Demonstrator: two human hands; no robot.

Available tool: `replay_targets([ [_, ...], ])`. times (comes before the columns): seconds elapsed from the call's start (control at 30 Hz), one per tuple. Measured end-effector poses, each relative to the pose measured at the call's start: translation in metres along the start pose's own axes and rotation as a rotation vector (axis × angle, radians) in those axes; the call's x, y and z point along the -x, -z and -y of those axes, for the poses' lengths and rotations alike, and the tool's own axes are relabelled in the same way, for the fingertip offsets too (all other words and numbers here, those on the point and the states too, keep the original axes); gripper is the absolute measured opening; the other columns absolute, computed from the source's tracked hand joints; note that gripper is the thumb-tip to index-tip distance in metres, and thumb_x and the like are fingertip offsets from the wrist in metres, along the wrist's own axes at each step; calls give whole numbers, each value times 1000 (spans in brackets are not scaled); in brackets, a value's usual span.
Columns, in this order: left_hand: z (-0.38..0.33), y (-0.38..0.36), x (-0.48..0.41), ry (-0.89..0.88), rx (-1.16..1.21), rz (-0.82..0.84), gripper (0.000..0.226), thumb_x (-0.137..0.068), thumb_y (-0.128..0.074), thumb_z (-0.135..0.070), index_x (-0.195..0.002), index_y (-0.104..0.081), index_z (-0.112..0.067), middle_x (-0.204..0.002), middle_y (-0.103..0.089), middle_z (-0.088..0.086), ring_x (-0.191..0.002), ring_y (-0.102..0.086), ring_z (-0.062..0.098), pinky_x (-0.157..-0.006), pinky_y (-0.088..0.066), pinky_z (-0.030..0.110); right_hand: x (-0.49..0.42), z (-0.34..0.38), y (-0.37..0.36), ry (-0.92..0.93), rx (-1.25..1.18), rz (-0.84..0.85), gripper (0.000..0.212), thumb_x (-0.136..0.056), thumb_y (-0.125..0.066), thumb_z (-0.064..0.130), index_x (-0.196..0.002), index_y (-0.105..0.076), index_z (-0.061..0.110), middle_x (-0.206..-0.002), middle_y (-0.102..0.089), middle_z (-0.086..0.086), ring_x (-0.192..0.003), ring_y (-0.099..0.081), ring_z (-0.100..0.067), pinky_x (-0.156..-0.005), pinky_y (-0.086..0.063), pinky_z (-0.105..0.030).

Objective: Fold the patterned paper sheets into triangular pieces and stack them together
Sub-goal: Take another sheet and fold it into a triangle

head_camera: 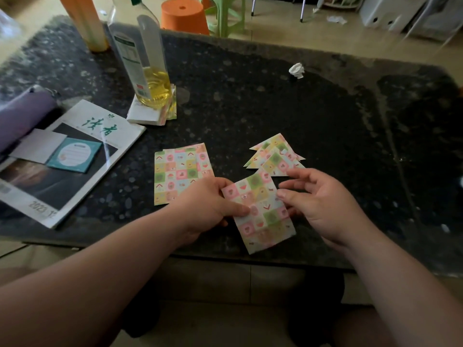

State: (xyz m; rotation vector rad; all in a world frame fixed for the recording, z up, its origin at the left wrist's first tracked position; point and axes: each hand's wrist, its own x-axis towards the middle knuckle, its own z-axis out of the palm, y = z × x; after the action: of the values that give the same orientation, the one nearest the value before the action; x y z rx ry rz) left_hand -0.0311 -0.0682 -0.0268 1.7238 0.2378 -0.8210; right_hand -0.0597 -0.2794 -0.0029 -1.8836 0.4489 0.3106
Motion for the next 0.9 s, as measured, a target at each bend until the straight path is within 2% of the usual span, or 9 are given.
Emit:
replay_targets([
  [0.1, -4, -6, 0, -15, -77, 26, 24, -81, -85, -18, -102, -71, -21, -94, -79, -7, -90, -76, 11, -78, -62, 34, -2, 1, 1, -8, 78, 60, 19, -91, -77, 15, -106, -74, 25, -97, -78, 6, -85, -75, -5, -61, -57, -20],
  [0.17, -8, -8, 2, -89, -184, -15, 13, -86, -82, -28, -94, -72, -25, -85, -77, -16, -80, -74, 0, -74, -61, 27, -2, -1, 0, 36, 119, 82, 13, -91, -76, 17, -93, -76, 29, -89, -78, 12, -83, -74, -1, -61, -58, -18],
  [0.27, -16, -10, 4, -350, -307, -223, 12, -90, -78, -25, -80, -71, -28, -61, -66, -25, -55, -61, -8, -50, -44, 10, 4, 1, 2, 385, 228, -59, 18, -89, -77, 18, -85, -75, 35, -85, -76, 15, -88, -71, -2, -72, -58, -17],
  [0.37, -20, -2, 4, -598, -309, -332, 31, -85, -77, -10, -82, -73, -41, -84, -73, -23, -78, -68, -1, -69, -56, 19, 12, 5, 7, 927, 428, -178, 15, -84, -77, 8, -91, -77, 22, -94, -72, 12, -92, -65, -6, -83, -50, -19],
  [0.43, -17, 4, 5, -723, -423, -330, 44, -80, -73, -4, -85, -68, -47, -103, -72, -23, -96, -67, 0, -85, -54, 20, 11, -4, 5, 1052, 535, -172, 11, -83, -77, 3, -90, -80, 11, -96, -72, 1, -92, -63, -17, -85, -49, -29],
  [0.53, -9, 8, 6, -747, -698, -195, 37, -82, -73, -7, -88, -67, -43, -119, -64, -24, -110, -54, -7, -101, -44, 18, 6, -31, -9, 1014, 707, -97, 11, -82, -69, 7, -86, -79, 10, -89, -69, -3, -84, -59, -26, -73, -50, -41],
  [0.67, 14, 10, 6, -509, -1037, 20, 16, -95, -67, -29, -105, -75, -38, -144, -48, -23, -131, -42, 0, -114, -38, 28, 6, -59, -23, 856, 845, 97, 21, -86, -58, 22, -87, -78, 18, -86, -67, 4, -85, -56, -19, -68, -53, -40],
  [0.8, 25, 10, 7, -546, -1078, -8, 20, -99, -61, -43, -111, -76, -39, -147, -50, -16, -139, -37, 7, -119, -33, 38, 3, -59, -30, 628, 729, 204, 13, -92, -66, 31, -92, -77, 25, -92, -68, 13, -93, -58, -9, -81, -53, -34],
  [0.9, 23, 14, 10, -512, -1091, 5, 28, -104, -51, -44, -117, -74, -37, -150, -47, -19, -139, -37, 5, -119, -30, 31, -3, -48, -30, 397, 553, 181, 8, -93, -73, 33, -91, -79, 30, -84, -69, 19, -87, -62, -1, -76, -50, -20],
])
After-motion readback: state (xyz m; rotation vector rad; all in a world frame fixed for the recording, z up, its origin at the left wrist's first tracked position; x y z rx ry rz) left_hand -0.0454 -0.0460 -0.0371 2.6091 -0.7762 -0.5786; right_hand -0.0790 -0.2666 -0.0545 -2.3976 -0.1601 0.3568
